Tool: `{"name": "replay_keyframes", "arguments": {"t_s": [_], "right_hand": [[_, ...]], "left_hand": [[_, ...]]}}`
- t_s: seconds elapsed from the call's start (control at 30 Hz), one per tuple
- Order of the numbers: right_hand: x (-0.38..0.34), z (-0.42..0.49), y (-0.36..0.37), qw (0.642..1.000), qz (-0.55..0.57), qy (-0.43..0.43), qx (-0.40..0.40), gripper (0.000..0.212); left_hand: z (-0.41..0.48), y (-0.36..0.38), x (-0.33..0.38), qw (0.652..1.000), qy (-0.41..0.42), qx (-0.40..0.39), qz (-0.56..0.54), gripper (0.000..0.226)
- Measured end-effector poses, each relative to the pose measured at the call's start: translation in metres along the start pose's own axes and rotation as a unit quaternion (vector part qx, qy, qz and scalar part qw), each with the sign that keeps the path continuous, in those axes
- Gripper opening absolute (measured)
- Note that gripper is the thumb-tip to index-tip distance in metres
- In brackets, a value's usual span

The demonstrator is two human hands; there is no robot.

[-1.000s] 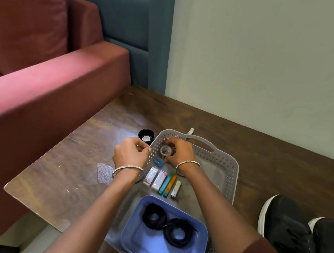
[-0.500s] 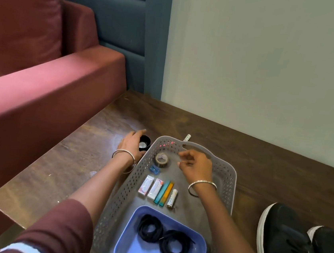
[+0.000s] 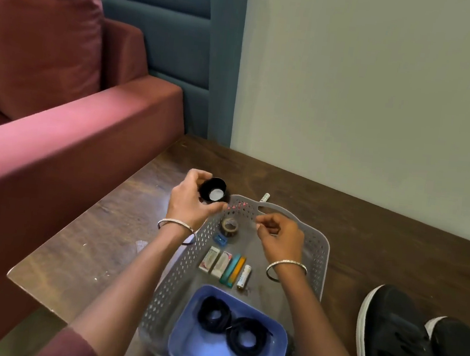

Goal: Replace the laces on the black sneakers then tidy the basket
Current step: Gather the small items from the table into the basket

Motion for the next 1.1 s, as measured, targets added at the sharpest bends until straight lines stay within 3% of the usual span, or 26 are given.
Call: {"name": "replay_keyframes", "arguments": {"t_s": [0.17,0.33,0.47,0.63,0.77,0.9,1.1], "right_hand": [[-0.01,-0.015,-0.003,0.981,0.17,0.063,-0.063,0.008],[0.002,-0.026,-0.01,0.963,0.215,0.137,-0.084,0.018],[0.032,-0.022,-0.008,0.941,0.251,0.22,-0.046,0.019],[0.072,-0.008,0.001,0.938,0.207,0.277,0.022,0.017],[0.082,-0.003,0.014,0.943,0.18,0.276,0.036,0.022],[0.084,0.0,0.019,0.95,0.153,0.269,0.044,0.014],[0.055,0.009,-0.004,0.982,-0.008,0.184,0.051,0.011]], "left_hand": [[-0.041,0.035,0.041,0.993,0.082,-0.079,-0.001,0.062],[-0.056,0.06,0.042,0.989,0.094,-0.113,0.004,0.066],[-0.057,0.059,0.03,0.991,0.075,-0.105,0.023,0.063],[-0.05,0.03,0.0,0.994,0.047,0.022,0.097,0.027],[-0.048,0.033,-0.016,0.994,0.022,0.011,0.109,0.023],[-0.044,0.035,-0.021,0.995,0.017,0.011,0.099,0.021],[-0.015,0.025,-0.018,0.997,0.002,0.025,0.075,0.01]]}}
Point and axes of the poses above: each hand's wrist, its own z-axis towards the middle knuckle, its own y-axis out of the palm, x = y × z, the point moved 9 cm from there along z, towards the middle knuckle, and after that the axes turned 7 degrees about z, right-handed, at the moved point
